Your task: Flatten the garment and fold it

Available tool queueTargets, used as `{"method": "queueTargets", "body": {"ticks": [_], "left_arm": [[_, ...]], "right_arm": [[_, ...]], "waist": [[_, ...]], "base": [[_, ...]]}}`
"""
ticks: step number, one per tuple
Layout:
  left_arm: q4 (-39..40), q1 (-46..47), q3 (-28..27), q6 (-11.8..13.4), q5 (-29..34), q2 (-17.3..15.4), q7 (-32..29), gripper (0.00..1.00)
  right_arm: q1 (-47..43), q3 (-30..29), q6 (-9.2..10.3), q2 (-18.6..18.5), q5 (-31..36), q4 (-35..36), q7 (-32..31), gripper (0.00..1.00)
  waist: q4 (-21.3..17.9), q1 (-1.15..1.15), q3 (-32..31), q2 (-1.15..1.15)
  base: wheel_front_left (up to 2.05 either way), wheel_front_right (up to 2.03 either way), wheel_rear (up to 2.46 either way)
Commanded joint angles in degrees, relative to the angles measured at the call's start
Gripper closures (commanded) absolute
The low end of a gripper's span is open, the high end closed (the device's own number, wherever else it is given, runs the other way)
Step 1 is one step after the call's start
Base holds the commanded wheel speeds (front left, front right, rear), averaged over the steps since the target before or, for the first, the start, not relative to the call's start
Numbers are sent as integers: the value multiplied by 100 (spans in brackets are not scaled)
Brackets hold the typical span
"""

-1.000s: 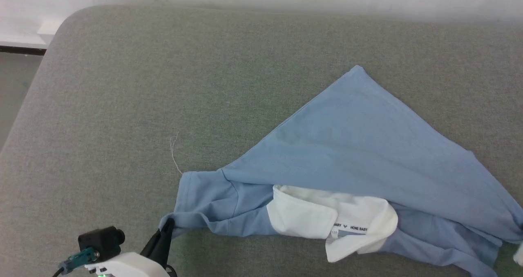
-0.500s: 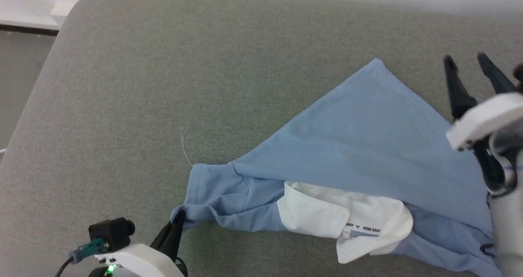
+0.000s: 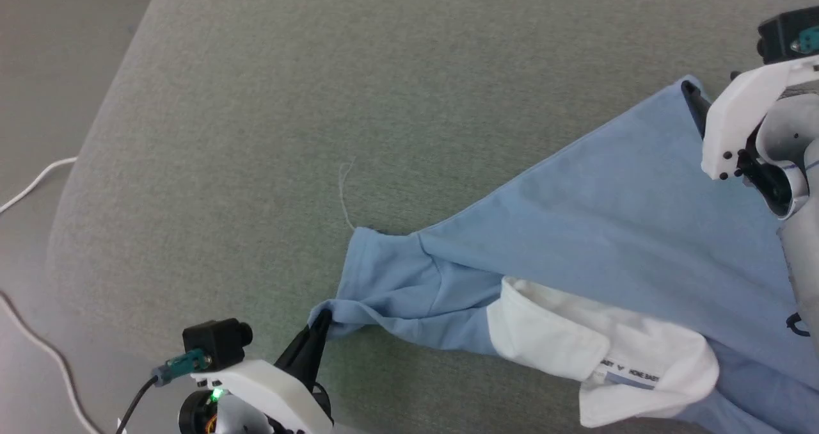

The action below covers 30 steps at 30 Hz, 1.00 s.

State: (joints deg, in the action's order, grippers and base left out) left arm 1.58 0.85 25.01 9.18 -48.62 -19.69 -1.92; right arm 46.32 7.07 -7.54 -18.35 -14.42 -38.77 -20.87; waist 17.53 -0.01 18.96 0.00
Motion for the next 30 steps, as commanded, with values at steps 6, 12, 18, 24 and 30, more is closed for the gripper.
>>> {"method": "queueTargets", "body": {"ticks": [6,12,18,24,30], "left_arm": [[-246,205,88,-145,-42,149,136,100],[-419,293,136,-227,-56,228,194,100],[-496,269,116,-206,-63,187,205,100],[-421,77,27,-101,-95,60,207,100],[-169,-255,-113,135,-93,-201,140,100]], "right_arm": [[485,175,5,-67,183,-464,-926,0],[734,109,5,-87,677,-842,-1934,71],[511,-187,5,62,850,-521,-1632,100],[-478,-865,5,486,739,154,49,100],[-1819,-1215,5,861,495,1031,1353,100]], "waist": [[414,1,380,0],[435,1,416,0],[277,1,214,0],[-21,1,-237,0],[-440,1,-687,0]], "base": [[0,0,0],[0,0,0],[0,0,0],[0,0,0],[0,0,0]]}}
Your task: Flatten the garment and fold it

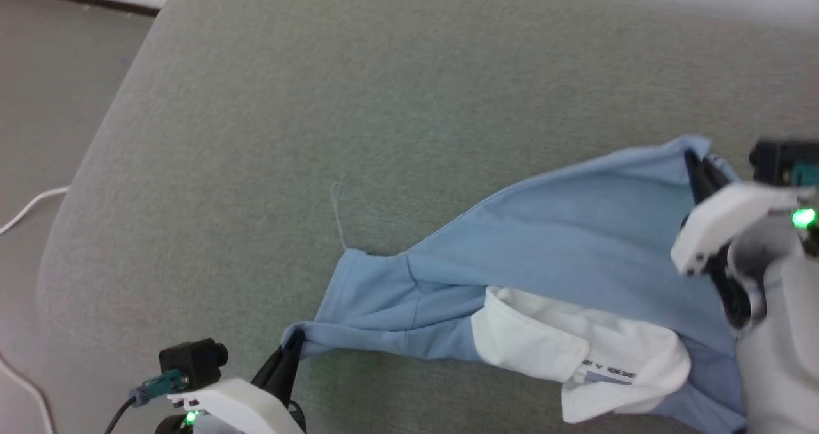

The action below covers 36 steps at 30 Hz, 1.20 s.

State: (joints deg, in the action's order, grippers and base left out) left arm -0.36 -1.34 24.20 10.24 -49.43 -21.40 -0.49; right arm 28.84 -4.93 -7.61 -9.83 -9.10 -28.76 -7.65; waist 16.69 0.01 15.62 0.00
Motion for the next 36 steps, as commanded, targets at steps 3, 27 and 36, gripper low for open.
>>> {"method": "queueTargets", "body": {"ticks": [3,27,36], "left_arm": [[191,-171,-108,145,1,-144,-15,100],[1991,2143,-961,263,899,-1573,-354,100],[1824,4519,-893,-71,904,-1697,-1227,100]], "right_arm": [[-720,-189,12,202,-172,501,320,100],[-1077,-623,12,-578,0,4608,-1295,100],[911,80,12,-1495,-355,4358,-2197,100]], "waist": [[-577,-1,-517,0],[-1707,-1,-890,0],[-1909,-1,-166,0]], "base": [[0,0,0],[0,0,0],[0,0,0]]}}
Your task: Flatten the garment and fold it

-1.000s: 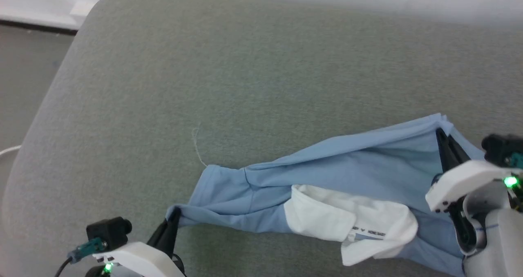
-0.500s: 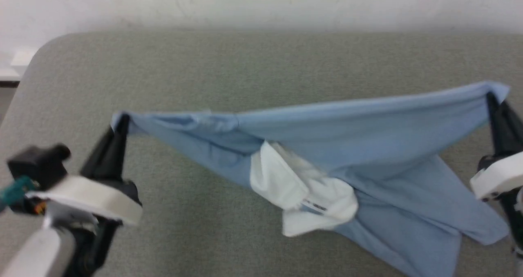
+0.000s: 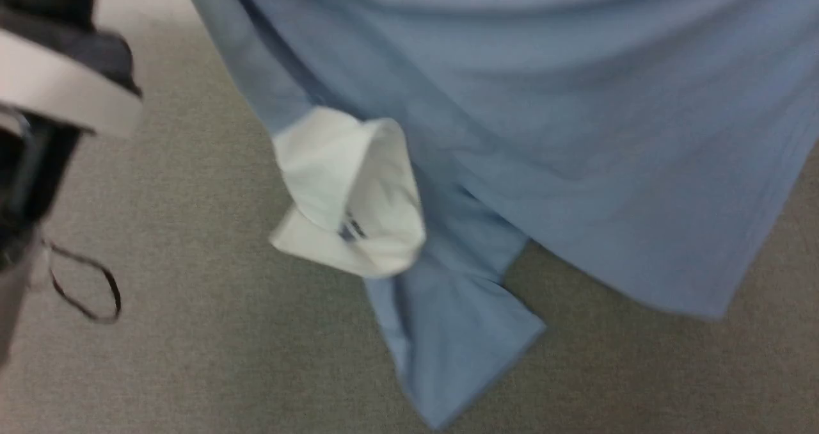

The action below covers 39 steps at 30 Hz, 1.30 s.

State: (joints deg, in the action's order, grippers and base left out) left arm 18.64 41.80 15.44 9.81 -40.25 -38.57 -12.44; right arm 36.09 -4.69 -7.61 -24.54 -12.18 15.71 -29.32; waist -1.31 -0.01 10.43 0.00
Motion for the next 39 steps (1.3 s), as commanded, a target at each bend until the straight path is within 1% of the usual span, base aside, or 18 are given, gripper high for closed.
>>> {"method": "queueTargets", "body": {"ticks": [1,3,6,9,11,13,14,17,21,24,27,28,29,30,35,39], "left_arm": [[-197,480,-53,-27,-76,65,-107,100],[-463,1016,-115,-56,-105,64,-236,100],[-935,1896,-104,-161,63,-57,-426,100],[-1456,2772,-20,-252,284,-53,-498,100],[-1810,3376,35,-316,498,-99,-518,100],[-2126,3924,58,-332,666,-60,-450,100],[-2126,3924,58,-332,666,-60,-450,100],[-2565,4695,8,-309,870,39,-183,100],[-3023,5547,-196,-233,923,267,345,100],[-3240,5988,-315,-223,993,339,794,100],[-3447,6058,-358,-300,985,390,1149,100],[-3529,5973,-339,-359,962,388,1190,100],[-3708,5654,-253,-498,934,341,1216,100],[-3708,5654,-253,-498,934,341,1216,100],[-4235,4455,-72,-753,837,212,1318,100],[-4461,3262,130,-900,742,175,1343,100]], "right_arm": [[446,171,12,-82,-71,-220,-66,100],[992,468,12,-215,-56,-576,-74,100],[1797,949,12,-342,21,-1180,-82,100],[2615,1321,12,-344,76,-1788,31,100],[3170,1521,12,-318,90,-2087,93,100],[3708,1696,12,-328,212,-2362,202,100],[3708,1696,12,-328,212,-2362,202,100],[4442,1749,12,-268,451,-2714,391,100],[5229,1426,12,-53,901,-3090,753,100],[5595,1141,12,120,1331,-3313,1107,100],[5695,964,12,292,1586,-3553,1461,100],[5647,952,12,340,1621,-3643,1563,100],[5454,1014,12,395,1645,-3849,1726,100],[5454,1014,12,395,1645,-3849,1726,100],[4683,1312,12,516,1465,-4339,2100,100],[3978,1724,12,616,1170,-4693,2240,100]], "waist": [[-148,1,477,0],[-231,1,726,0],[-349,1,1149,0],[-416,1,1519,0],[-473,1,1796,0],[-517,1,2016,0],[-517,1,2016,0],[-554,1,2287,0],[-561,1,2530,0],[-526,1,2612,0],[-463,1,2637,0],[-436,1,2633,0],[-371,1,2593,0],[-371,1,2593,0],[-238,1,2426,0],[-185,1,2190,0]], "base": [[0,0,0],[0,0,0],[0,0,0],[0,0,0],[0,0,0],[0,0,0],[0,0,0],[0,0,0],[0,0,0],[0,0,0],[0,0,0],[0,0,0],[0,0,0],[0,0,0],[0,0,0],[0,0,0]]}}
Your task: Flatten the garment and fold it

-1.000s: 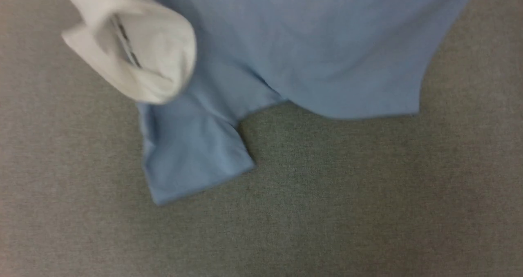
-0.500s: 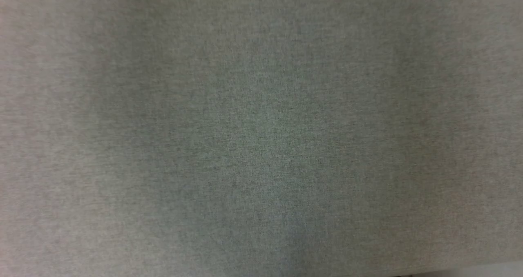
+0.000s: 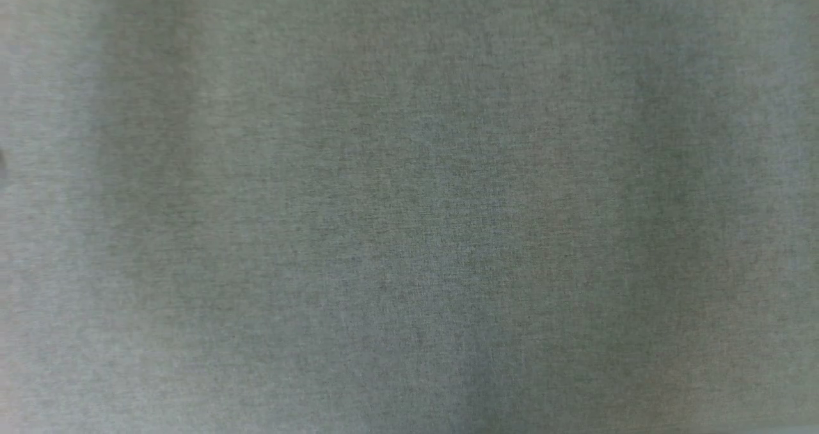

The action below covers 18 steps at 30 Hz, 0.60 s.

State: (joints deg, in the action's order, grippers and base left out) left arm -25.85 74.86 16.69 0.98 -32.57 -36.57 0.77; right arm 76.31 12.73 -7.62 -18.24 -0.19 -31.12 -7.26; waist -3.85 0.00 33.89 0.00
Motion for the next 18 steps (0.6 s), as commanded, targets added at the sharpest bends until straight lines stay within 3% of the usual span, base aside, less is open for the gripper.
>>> {"method": "queueTargets", "body": {"ticks": [1,8,15,18], "left_arm": [[-27,-356,45,-43,-83,-6,10,100],[386,-2769,500,-108,-547,157,-528,100],[1412,-5062,733,-59,-1365,158,-1165,100],[1829,-5862,674,97,-1687,114,-1244,100]], "right_arm": [[-218,67,13,3,-128,-84,52,100],[-1720,382,13,-97,-905,-210,-3,100],[-3473,232,13,-377,-1588,374,-233,100],[-4199,11,13,-453,-1647,745,-354,100]], "waist": [[90,0,-237,0],[317,0,-994,0],[477,0,-1637,0],[494,0,-1819,0]], "base": [[0,0,0],[0,0,0],[0,0,0],[0,0,0]]}}
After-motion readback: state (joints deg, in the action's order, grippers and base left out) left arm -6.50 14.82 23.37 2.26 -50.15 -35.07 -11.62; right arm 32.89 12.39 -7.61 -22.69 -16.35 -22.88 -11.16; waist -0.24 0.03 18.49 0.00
